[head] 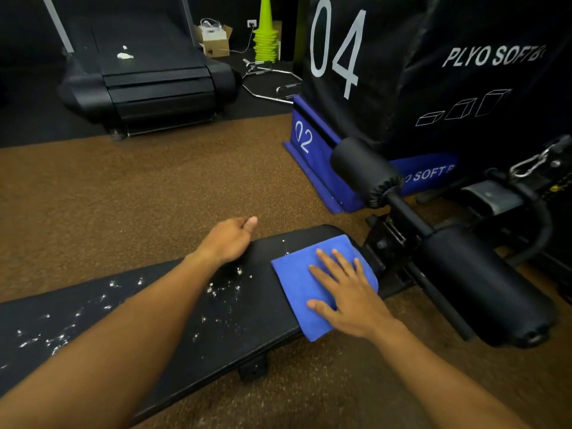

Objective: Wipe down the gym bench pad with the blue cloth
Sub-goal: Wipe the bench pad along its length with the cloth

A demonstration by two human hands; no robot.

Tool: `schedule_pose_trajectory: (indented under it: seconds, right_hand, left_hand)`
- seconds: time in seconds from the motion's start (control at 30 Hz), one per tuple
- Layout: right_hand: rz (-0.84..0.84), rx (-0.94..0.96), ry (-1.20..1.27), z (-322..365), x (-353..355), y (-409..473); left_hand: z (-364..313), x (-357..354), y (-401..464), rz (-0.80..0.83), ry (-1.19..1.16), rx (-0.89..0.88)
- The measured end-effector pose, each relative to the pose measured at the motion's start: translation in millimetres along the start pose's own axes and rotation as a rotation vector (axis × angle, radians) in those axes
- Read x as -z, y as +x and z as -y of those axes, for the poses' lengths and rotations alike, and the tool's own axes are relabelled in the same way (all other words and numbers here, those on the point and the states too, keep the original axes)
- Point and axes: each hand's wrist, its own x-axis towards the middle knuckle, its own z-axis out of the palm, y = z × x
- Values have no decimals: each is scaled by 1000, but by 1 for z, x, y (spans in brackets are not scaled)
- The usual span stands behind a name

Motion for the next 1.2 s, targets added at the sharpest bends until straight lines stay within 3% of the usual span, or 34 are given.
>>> schedule_pose_trajectory:
  seconds: [0.13,0.33,0.67,1.2]
  right_hand:
    - [80,5,-92,7,-1,3]
    - [61,-12,-116,15,-2,9]
    - [38,-68,-122,23,-8,34]
    - [18,-322,-66,49,-15,50]
  left_hand:
    - [14,-1,16,110,49,126]
    - [35,-2,32,220,51,214]
    - [34,-1,43,250,45,240]
    - [32,-7,35,222,35,209]
